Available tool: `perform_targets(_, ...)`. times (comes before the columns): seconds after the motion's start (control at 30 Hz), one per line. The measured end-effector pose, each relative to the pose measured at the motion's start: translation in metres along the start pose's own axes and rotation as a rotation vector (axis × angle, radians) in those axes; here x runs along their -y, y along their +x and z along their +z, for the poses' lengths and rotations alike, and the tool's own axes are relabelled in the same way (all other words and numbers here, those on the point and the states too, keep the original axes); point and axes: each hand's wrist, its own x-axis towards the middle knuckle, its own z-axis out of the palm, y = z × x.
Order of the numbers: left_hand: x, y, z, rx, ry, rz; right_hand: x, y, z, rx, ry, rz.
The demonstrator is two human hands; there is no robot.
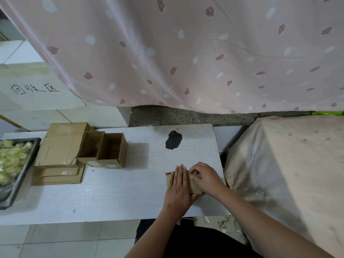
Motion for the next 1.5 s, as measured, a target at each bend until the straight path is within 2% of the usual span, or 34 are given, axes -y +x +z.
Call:
perform_targets(0.1,0.0,0.0,0.002,-0.055,0.005,0.001,0.001,0.001,0.001,0.016,-0.008,0.001)
perform_targets(0.23,0.002,0.001,0.0,-0.006,-0.001,0.006,0.007,0.006,0.003,0.005,-0.034,0.048)
perform_targets(0.33,-0.001,-0.002,-0.003,-0.047,0.02,0.008,0.013,0.011,0.004,0.052,-0.143,0.059)
perform_targets(0.43,-0.001,-0.003,-0.002,-0.1,0.031,0.01,0.017,0.012,0.006,0.107,-0.278,0.024)
perform_targets(0.5,0.001,-0.001,-0.002,-0.037,0.013,0.015,0.019,0.011,0.006,0.119,-0.314,-0.008)
perform_targets(0.57,0.003,-0.001,-0.001,-0.054,-0.002,0.015,0.018,0.008,0.005,0.117,-0.31,-0.035)
perform_targets(0.8,0.001,-0.004,-0.005,-0.053,0.072,-0.004,0.004,-0.007,-0.008,0.159,-0.022,0.091)
perform_targets(1.03,-0.001,-0.008,-0.01,-0.084,0.085,0.003,0.009,-0.006,-0.016,0.117,-0.036,0.069)
perform_targets(1.17,0.0,-0.008,-0.01,-0.087,0.118,-0.023,0.003,-0.012,-0.019,0.03,0.143,0.235)
perform_targets(1.3,0.001,-0.003,-0.007,0.004,0.05,-0.006,-0.003,-0.015,-0.026,-0.047,0.437,0.5)
perform_targets(1.5,0.002,-0.005,-0.01,-0.025,0.097,-0.017,-0.006,-0.022,-0.029,-0.24,0.354,0.465)
